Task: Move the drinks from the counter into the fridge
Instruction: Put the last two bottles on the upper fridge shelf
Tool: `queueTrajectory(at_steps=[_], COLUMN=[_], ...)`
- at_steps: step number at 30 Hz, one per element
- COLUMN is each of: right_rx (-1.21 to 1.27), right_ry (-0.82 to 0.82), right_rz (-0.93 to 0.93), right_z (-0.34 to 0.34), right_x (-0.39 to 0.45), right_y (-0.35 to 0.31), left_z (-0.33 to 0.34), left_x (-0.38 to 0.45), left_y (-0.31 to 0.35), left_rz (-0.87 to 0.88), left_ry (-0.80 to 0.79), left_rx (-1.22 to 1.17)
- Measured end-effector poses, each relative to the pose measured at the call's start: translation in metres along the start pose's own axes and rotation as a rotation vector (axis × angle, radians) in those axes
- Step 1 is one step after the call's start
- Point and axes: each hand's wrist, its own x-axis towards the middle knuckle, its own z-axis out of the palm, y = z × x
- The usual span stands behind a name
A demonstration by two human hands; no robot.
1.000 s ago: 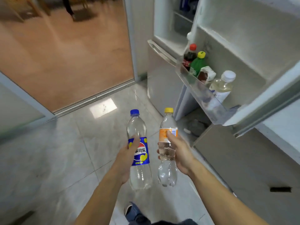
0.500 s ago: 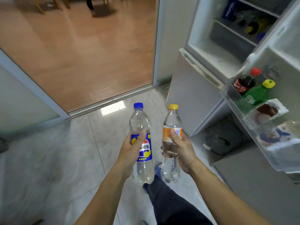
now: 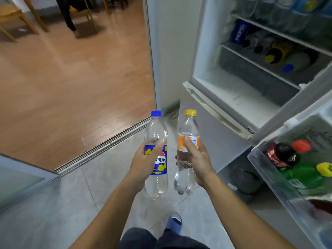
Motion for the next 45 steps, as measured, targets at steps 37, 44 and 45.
queueTrajectory(at_steps=[37,44,45], right_rx=[-0.059,0.017,0.004], right_ry=[1.373,1.354,1.350], right_rz=[-0.894,-0.905,-0.902], right_z=[-0.166,-0.208,-0.212], right_x=[0.215,0.242,0.244], right_y=[-0.395,-0.415,-0.416], left_z=[0.390,0.448,0.455], left_x=[0.282,0.274,0.271], left_y=[0.353,0.345,0.340], left_rz=[0.703,0.803,0.813], left_ry=[-0.952,-0.910,-0.890], left_rx=[-0.044,-0.060,-0.058])
